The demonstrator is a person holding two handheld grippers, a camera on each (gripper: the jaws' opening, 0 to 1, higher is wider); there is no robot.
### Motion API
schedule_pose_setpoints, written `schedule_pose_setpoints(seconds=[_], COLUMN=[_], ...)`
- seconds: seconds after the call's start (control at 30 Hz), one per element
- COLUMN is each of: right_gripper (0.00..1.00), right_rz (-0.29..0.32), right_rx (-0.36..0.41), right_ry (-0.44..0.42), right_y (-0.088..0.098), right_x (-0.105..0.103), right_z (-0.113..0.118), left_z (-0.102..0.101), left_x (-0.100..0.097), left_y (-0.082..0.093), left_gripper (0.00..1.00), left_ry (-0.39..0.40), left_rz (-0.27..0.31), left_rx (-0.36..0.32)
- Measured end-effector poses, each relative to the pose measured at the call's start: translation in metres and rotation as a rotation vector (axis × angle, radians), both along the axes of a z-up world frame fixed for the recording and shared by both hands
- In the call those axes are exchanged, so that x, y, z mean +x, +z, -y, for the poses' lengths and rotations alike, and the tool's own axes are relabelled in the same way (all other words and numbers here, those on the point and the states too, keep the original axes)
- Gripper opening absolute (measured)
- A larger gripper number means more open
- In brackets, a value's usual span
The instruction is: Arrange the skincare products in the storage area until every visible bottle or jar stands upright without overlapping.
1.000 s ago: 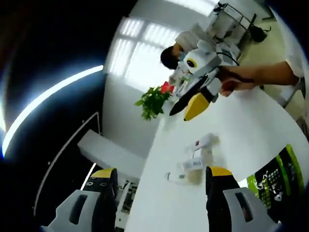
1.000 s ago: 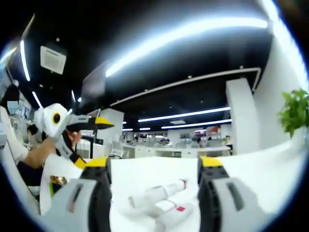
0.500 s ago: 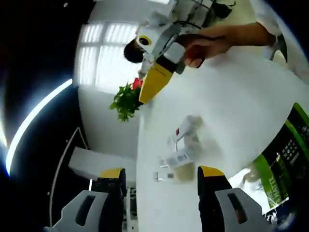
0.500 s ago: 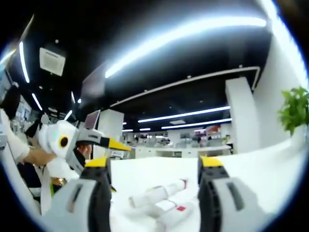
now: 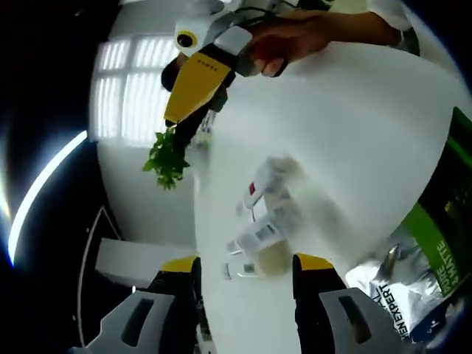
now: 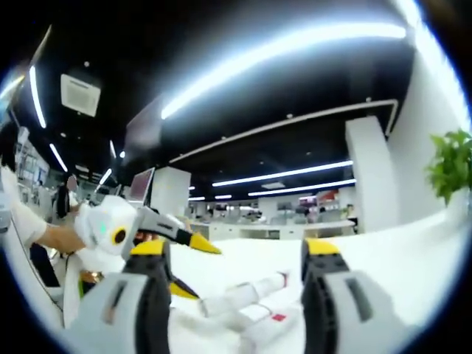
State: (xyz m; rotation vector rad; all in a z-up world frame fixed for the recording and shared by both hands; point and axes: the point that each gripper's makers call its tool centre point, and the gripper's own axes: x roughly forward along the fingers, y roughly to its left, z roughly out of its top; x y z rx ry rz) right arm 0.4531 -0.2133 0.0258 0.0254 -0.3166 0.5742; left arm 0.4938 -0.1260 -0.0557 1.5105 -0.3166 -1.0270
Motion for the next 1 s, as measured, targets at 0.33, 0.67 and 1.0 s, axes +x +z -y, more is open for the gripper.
schedule_pose_setpoints(seconds=[0.33,0.67,1.0], right_gripper=[0.72,0.73,0.73], right_rz=[-0.002,-0.012,-0.019], right_rx=[0.006,0.013,0.014], right_ry=[0.003,0.005,0.007], right_y=[0.0,-0.002,-0.004], right_x=[0.001,0.003,0.003], right_z=[0.001,0.002,0.002], left_z=[0.018,0.022,0.031], left_x=[-0.004,0.0,-0.004], left_y=[-0.01,-0.026,-0.033], left_gripper=[0.32,0.33,0.28], left_ry=[-0.132,-0.197,-0.209], left_rz=[0.054,0.071,0.081], left_rx=[0.109,0.242,0.243])
